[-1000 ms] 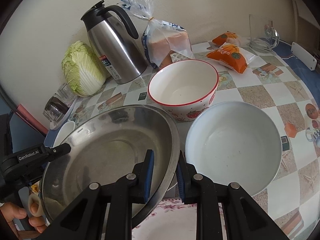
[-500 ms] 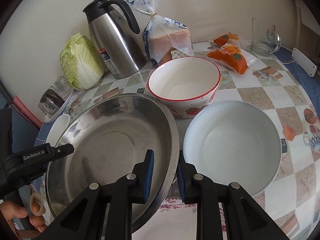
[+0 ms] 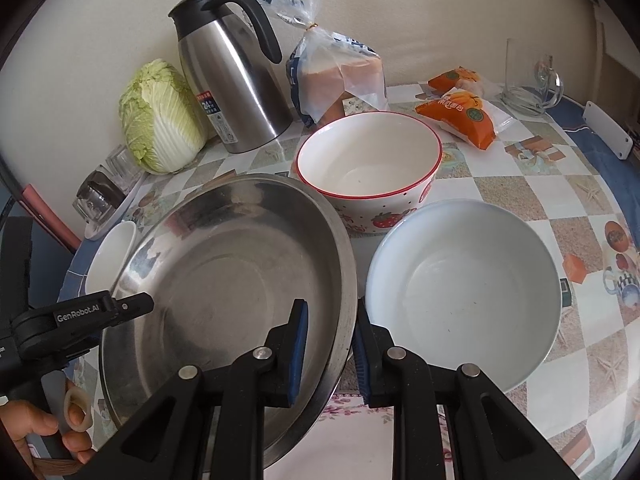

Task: Organize plates and bowls

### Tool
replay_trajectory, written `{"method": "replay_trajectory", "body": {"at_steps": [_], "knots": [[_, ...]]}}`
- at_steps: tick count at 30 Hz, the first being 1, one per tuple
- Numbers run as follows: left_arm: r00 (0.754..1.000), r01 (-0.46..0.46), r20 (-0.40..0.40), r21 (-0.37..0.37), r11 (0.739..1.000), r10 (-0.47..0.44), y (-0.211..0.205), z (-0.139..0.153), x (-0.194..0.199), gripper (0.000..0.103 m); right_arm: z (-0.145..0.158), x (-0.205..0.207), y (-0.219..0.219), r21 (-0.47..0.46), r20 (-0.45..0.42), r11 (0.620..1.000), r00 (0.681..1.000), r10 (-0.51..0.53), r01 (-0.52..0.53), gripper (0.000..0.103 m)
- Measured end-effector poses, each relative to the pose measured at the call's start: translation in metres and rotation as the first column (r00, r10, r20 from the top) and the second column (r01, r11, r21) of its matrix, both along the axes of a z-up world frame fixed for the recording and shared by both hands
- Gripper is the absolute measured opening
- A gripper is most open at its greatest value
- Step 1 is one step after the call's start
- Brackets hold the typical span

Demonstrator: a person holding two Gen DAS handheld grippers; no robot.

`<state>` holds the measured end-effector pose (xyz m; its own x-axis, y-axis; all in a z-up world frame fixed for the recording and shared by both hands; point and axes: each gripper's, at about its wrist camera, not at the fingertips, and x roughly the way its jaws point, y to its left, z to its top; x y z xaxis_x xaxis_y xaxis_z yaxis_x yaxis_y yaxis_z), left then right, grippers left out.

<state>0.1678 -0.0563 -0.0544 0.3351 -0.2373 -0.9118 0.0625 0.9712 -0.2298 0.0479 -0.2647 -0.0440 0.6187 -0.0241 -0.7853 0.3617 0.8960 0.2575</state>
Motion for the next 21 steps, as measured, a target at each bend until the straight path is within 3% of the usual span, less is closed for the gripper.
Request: {"method": "replay_trajectory", "body": {"at_steps": [5, 10, 14, 21], "knots": [[1.0, 0.004, -0.002, 0.002, 1.0, -0.004, 0.001, 0.005, 0.0, 0.044, 0.003, 0.0, 0.002, -0.003, -0.004, 1.0, 1.0, 0.016, -0.016, 0.04], [1.0, 0.009, 0.002, -0.003, 1.0, -0.009, 0.002, 0.011, -0.001, 0.045, 0.004, 0.0, 0.004, 0.0, -0.016, 1.0, 1.0, 0.025, -0.025, 0.044], [1.0, 0.008, 0.008, -0.013, 1.0, -0.008, 0.005, 0.016, -0.001, 0.046, 0.006, 0.0, 0.006, 0.008, -0.011, 0.999, 0.999, 0.035, -0.035, 0.056], [1.0, 0.005, 0.005, -0.023, 1.0, -0.005, 0.009, 0.02, -0.001, 0.053, 0.007, 0.0, 0.013, -0.008, -0.019, 0.998, 0.998, 0.059, -0.059, 0.067]]}}
